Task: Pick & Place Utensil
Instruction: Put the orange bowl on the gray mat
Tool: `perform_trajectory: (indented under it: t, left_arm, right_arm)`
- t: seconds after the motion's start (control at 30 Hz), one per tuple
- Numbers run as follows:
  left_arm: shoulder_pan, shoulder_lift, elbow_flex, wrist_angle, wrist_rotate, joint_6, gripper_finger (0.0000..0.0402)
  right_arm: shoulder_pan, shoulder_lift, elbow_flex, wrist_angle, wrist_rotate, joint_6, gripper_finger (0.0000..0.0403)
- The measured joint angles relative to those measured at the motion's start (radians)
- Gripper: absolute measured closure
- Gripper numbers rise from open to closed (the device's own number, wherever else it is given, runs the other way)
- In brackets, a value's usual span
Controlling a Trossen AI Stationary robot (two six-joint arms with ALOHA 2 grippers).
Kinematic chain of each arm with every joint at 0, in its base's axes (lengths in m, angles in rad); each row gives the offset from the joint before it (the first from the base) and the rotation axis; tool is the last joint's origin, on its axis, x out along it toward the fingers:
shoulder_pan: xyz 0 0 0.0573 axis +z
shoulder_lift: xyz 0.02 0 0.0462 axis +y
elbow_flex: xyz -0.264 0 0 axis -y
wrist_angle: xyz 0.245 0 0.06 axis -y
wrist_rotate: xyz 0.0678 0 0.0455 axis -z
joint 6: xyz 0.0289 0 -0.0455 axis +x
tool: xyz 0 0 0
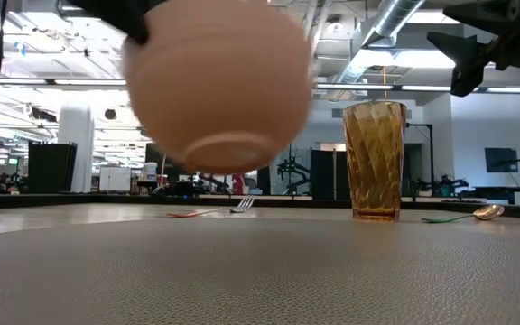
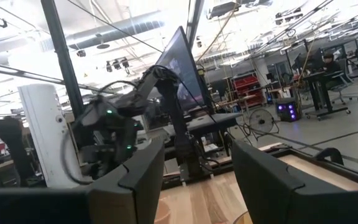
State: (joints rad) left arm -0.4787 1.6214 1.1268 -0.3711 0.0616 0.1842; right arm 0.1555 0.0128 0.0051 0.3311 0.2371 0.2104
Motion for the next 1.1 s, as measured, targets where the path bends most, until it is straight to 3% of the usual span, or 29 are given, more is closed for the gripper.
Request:
perform_trajectory:
  t: [0.27,0.5,0.67,1.1]
  left_arm:
    - [-0.043,0.158,0.132,0.008,0.034,0.046,0.039]
    - [-0.052,0.208,0.131,0.02,0.16,0.04,0.0385]
    - [-0.05,0.208,0.107,0.058,0.167,0.044,0.0379]
    - [-0.039,0.208,0.088,0.201,0.168,0.065,0.0266]
  right_arm:
    - [0.0,0.0,0.0,-0.003,0.0,0.0,0.0221]
    - [0.0,0.0,0.0,-0.007,0.0,0.0,0.0221]
    - [0.0,0.0,0.0,-0.009,-0.001,0.0,0.0221]
    - [0.0,0.0,0.0,-0.011,-0.001,0.0,0.0221]
